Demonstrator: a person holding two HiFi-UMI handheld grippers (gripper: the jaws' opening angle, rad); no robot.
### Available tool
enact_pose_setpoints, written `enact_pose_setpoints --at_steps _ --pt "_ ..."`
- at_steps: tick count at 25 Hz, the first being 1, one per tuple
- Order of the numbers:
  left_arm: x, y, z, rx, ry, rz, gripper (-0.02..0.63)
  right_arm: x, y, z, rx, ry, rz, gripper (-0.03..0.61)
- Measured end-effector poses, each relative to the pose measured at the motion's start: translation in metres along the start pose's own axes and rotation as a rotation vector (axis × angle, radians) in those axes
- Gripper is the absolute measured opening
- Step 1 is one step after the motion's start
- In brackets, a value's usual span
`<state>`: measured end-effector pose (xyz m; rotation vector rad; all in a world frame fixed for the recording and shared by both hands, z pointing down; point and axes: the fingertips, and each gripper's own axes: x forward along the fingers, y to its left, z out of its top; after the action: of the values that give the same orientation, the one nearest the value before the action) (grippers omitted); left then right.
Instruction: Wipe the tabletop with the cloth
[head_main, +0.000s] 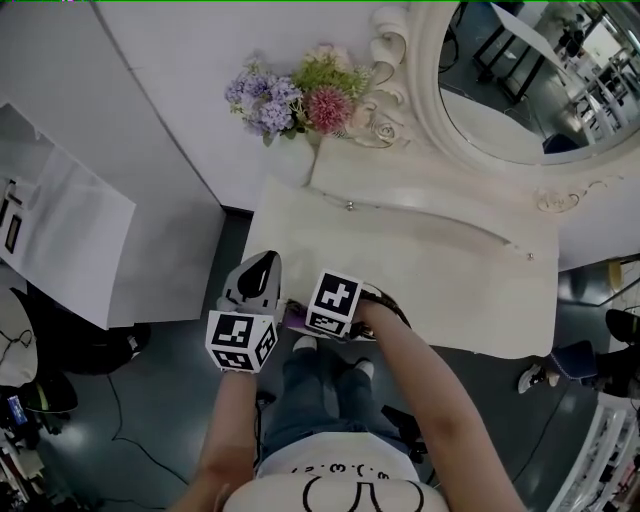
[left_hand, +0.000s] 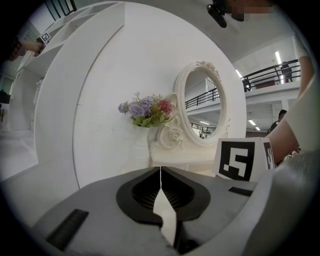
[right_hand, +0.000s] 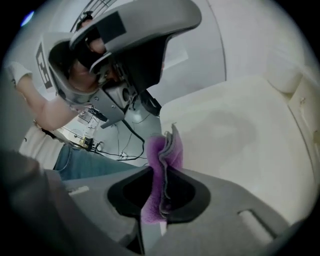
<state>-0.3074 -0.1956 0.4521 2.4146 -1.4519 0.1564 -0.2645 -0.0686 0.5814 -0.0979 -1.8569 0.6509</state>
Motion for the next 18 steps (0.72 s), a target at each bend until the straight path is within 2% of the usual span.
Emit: enact_pose_setpoints --at_steps 5,8,10,14,18 --pt "-0.001 -0.008 0.003 -0.003 -0.013 0.016 0.003 0.007 0.032 -0.008 0.032 -0.04 0.146 0.069" --pt "-0.001 -0.011 0.007 0.001 -0.02 0.025 0.003 -0.01 0.027 -0.009 0.011 -0.099 0.133 0.071" --pt "0.0 -0.013 0.009 0.003 -0.025 0.031 0.003 -0.035 0.008 -0.01 -0.006 -0.142 0.058 0.072" --pt "0.001 -0.017 0.01 -0.001 -0.028 0.031 0.003 -0.091 -0.042 -0.021 -0.039 -0.223 -0.162 0.073" --pt "0.007 -0.028 0.01 0.008 -0.024 0.011 0.003 -0.127 -0.087 -0.041 -0.112 -0.206 -0.41 0.074"
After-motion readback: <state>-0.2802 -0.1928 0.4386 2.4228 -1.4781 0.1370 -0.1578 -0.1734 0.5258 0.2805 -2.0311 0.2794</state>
